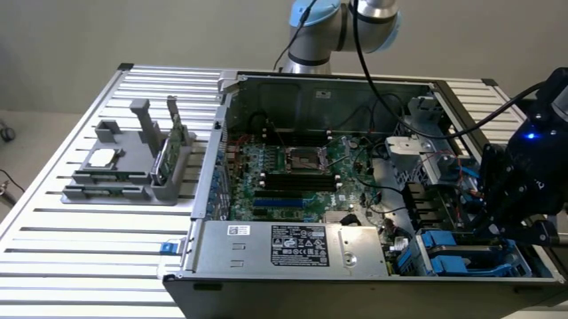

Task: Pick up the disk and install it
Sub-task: 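Insert the first disk wire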

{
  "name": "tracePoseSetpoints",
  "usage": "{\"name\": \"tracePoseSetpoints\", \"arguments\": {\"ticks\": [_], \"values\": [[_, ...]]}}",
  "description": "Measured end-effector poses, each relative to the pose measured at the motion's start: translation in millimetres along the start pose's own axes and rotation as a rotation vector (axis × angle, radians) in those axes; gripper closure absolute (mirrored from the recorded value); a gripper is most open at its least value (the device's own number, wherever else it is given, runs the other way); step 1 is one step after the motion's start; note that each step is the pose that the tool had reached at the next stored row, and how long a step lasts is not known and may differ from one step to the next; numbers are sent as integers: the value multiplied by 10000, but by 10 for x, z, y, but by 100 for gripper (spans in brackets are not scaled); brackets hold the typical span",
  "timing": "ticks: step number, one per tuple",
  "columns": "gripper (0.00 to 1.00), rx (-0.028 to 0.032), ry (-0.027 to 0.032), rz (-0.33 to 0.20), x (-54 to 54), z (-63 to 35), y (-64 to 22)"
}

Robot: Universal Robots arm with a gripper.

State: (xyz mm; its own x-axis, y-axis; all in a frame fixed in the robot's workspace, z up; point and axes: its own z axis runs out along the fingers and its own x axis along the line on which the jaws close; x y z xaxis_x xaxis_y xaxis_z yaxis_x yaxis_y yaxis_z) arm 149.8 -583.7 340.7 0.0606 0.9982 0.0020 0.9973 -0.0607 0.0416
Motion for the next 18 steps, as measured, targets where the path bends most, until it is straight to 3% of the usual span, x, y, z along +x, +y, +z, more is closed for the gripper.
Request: {"name": "tracePoseSetpoints", "arguments": {"ticks": [18], "values": [[84,-26,-31,-5,4,7,-1]]}}
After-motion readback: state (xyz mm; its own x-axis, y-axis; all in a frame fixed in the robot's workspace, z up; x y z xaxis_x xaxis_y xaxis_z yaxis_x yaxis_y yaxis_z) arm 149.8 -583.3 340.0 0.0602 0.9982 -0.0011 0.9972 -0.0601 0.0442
